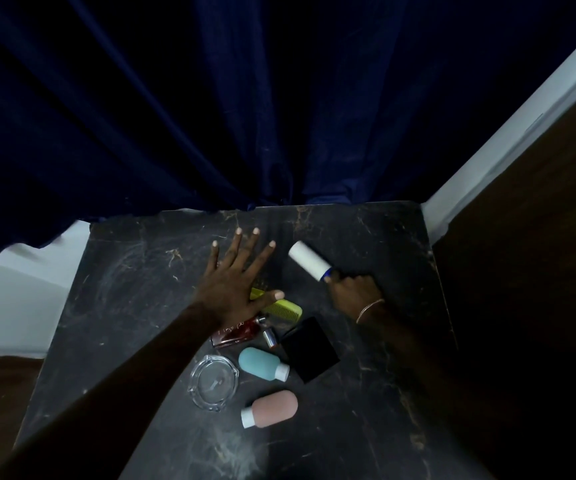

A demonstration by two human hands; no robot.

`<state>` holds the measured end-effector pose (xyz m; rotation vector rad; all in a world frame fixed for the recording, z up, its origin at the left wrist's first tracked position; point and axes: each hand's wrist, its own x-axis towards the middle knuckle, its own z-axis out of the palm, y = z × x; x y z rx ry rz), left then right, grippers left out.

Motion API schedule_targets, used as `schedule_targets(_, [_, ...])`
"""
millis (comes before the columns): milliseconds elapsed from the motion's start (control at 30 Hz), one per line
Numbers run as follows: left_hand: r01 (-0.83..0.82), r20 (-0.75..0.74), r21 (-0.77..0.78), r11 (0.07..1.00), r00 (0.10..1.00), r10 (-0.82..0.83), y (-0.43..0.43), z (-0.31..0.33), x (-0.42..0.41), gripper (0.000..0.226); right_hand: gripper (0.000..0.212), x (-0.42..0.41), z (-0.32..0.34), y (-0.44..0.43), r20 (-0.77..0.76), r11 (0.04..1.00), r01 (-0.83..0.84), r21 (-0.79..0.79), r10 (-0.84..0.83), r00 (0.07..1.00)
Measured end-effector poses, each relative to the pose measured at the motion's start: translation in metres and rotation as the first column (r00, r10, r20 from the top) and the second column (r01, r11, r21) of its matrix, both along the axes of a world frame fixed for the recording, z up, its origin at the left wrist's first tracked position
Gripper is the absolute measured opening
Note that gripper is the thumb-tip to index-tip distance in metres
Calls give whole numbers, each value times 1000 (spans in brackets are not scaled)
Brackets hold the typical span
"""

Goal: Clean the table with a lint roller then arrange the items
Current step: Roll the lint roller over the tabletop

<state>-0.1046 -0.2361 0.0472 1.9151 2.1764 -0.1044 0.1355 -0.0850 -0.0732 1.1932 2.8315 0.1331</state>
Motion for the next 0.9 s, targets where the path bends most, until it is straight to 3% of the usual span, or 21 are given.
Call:
schedule_targets(133, [-10,15,0,1000,1000,10,3,-5,5,97,25,-3,-1,-9,-31,987,-129,95,133,991])
schedule_targets(267, [-27,3,22,999,1000,27,9,-5,13,97,22,-2,13,13,15,991,130,-13,-130,991])
schedule_targets(400, [-47,10,45,998,999,47,12,-2,16,97,25,23,26,53,-3,909,378,-175,-384,923])
schedule_targets(600, [-71,7,67,995,997,71,12,-3,18,96,29,69,30,99,13,794,589,-153,-594,804])
schedule_targets(700, [-82,2,69,994,997,82,11,-5,18,96,28,69,28,102,28,787,598,-154,-601,799])
schedule_targets(800, [-89,2,64,994,996,89,10,-8,18,96,27,53,27,90,30,843,521,-131,-522,852])
schedule_targets(900, [-99,9,52,994,995,98,11,-10,21,97,30,31,27,71,-24,882,421,-210,-435,900])
